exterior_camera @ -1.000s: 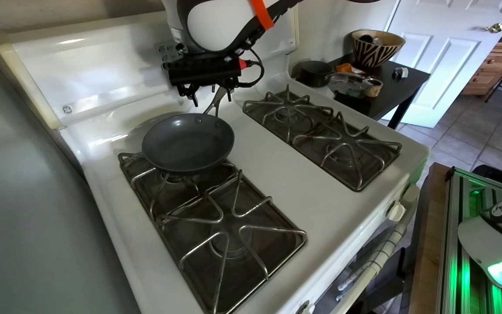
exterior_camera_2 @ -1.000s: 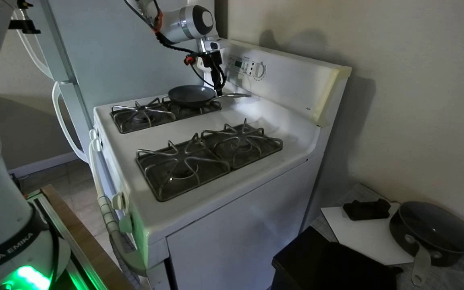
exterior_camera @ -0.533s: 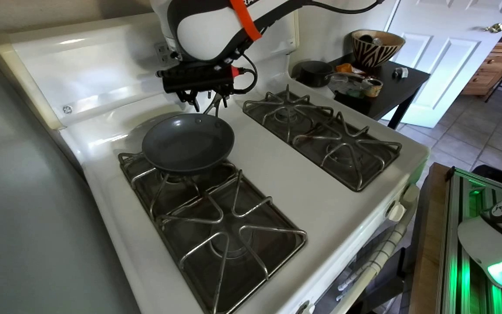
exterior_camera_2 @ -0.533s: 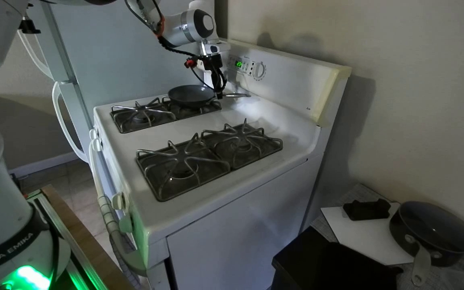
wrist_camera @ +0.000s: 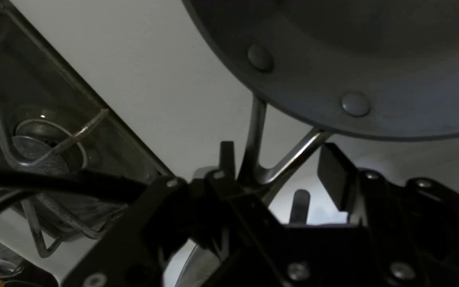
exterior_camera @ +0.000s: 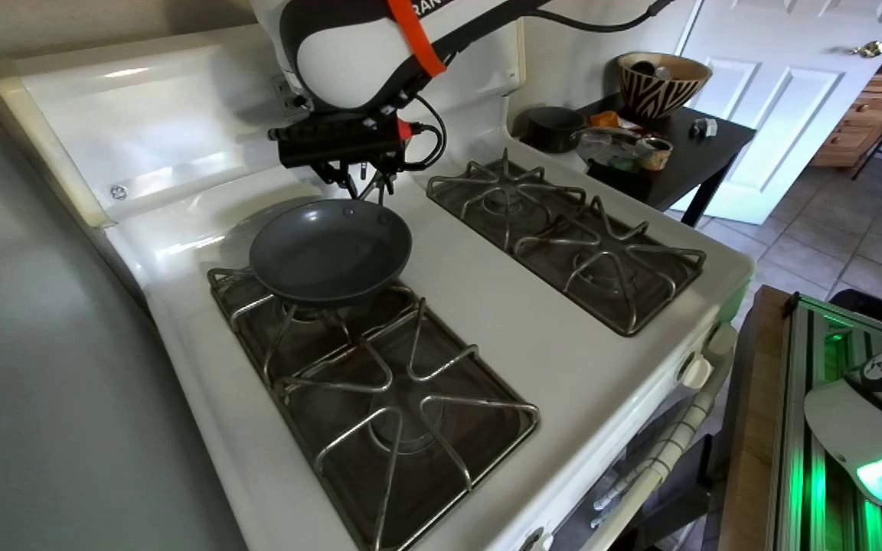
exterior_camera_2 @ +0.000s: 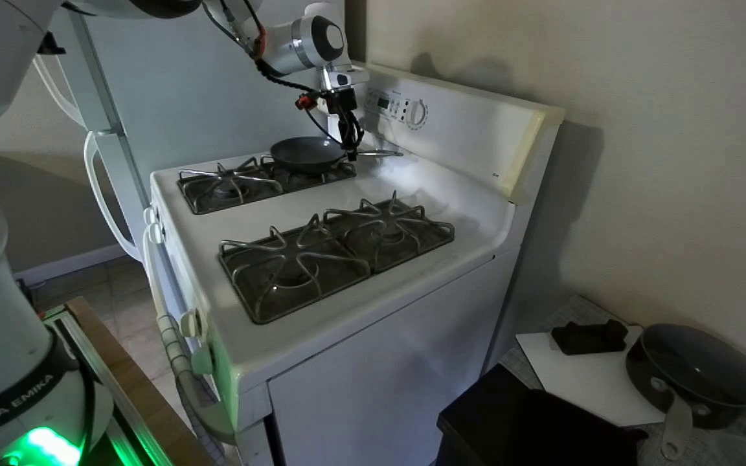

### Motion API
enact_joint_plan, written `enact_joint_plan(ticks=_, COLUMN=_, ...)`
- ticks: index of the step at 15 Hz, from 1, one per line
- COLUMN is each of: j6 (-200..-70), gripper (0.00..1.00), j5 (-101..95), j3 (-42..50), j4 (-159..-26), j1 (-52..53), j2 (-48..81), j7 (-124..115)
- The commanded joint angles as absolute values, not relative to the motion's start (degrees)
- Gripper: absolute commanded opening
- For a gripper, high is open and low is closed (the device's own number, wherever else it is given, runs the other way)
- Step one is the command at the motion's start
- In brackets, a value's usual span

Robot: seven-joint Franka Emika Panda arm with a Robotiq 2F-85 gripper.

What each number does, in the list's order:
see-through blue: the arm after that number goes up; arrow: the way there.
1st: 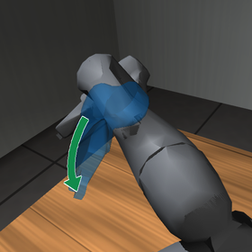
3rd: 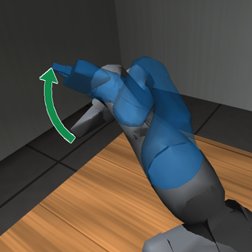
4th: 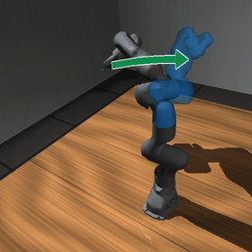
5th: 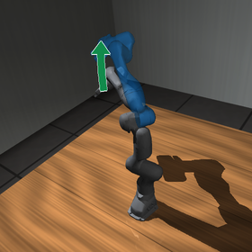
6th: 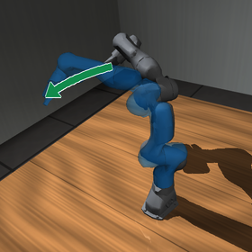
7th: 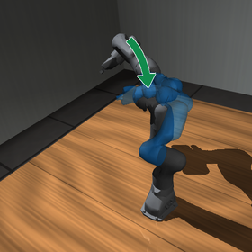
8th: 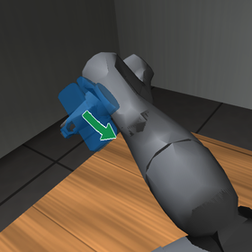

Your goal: Move the pan forwards.

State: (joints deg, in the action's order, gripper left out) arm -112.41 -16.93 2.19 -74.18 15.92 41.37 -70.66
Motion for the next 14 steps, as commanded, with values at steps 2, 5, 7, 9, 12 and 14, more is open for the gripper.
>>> enact_joint_plan(ticks=2, j6=-110.4, gripper=0.36, j5=-15.5, j3=3.2, j4=-70.5, j1=17.0, j2=43.8, j7=-74.4)
enact_joint_plan(ticks=5, j6=-110.1, gripper=0.25, j5=-15.2, j3=3.2, j4=-69.7, j1=16.9, j2=44.3, j7=-74.5)
enact_joint_plan(ticks=7, j6=-109.8, gripper=0.07, j5=-15.0, j3=3.2, j4=-69.1, j1=16.9, j2=44.6, j7=-75.0)
enact_joint_plan(ticks=9, j6=-109.4, gripper=0.06, j5=-14.9, j3=3.2, j4=-68.2, j1=17.0, j2=45.0, j7=-75.2)
enact_joint_plan(ticks=12, j6=-108.7, gripper=0.06, j5=-14.7, j3=3.2, j4=-67.6, j1=16.9, j2=45.5, j7=-75.5)
enact_joint_plan(ticks=14, j6=-107.6, gripper=0.06, j5=-14.5, j3=3.2, j4=-67.0, j1=16.8, j2=45.8, j7=-75.6)
